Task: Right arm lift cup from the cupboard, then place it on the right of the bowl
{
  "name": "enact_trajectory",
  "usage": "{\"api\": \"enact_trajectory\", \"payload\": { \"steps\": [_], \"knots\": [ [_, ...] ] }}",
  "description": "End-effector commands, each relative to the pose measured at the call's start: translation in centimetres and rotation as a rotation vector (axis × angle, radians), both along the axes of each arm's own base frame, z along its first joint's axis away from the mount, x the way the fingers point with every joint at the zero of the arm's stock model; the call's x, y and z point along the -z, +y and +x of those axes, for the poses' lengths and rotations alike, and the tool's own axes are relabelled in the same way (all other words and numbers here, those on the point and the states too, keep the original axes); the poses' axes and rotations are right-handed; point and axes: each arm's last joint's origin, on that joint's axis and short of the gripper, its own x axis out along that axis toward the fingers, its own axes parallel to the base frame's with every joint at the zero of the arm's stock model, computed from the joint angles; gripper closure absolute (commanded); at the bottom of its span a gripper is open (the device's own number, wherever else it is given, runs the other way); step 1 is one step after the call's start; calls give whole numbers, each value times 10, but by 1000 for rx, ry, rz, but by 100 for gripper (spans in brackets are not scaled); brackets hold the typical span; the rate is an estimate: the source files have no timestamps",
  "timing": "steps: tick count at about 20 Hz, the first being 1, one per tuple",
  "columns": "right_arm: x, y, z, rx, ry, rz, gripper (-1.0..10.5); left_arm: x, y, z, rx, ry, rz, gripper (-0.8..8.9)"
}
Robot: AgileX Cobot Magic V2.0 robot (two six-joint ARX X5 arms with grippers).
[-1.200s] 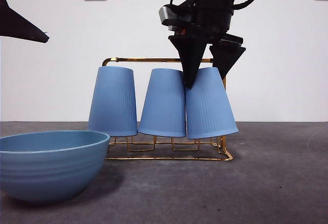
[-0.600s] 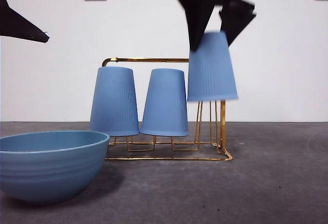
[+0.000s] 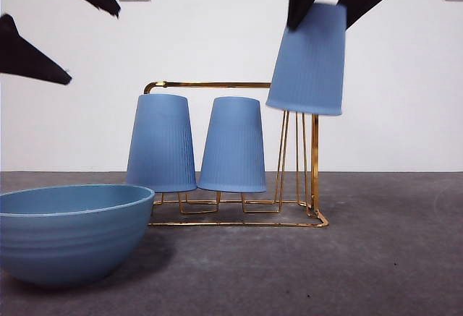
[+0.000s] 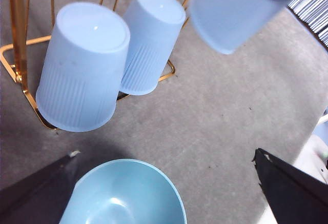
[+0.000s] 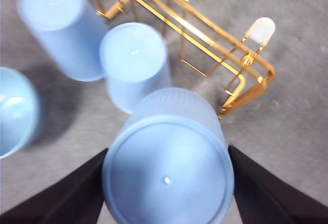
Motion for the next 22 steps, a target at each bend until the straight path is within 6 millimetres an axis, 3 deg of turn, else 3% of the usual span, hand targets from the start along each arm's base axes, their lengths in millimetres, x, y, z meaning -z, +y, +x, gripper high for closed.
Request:
{"api": "enact_trajectory", "payload": {
  "steps": [1, 6, 10, 14, 18, 22],
  "knots": [
    [4, -9, -19, 4, -19, 68, 695, 1, -4, 9, -16, 24, -18, 253],
    [24, -37, -59, 57, -79, 262, 694, 14, -11, 24, 13, 149, -86, 256],
    [60, -45, -79, 64, -22, 483, 694, 24, -19, 38, 84, 263, -200, 256],
    [99, -43, -81, 60, 24, 662, 694, 39, -26, 51, 118, 393, -277, 257],
    [119, -41, -82, 31, 60, 826, 694, 54, -32, 64, 165, 522, -355, 256],
    [136, -41, -82, 57, 83, 891, 694, 55, -38, 74, 277, 575, -467, 257]
  ]
}}
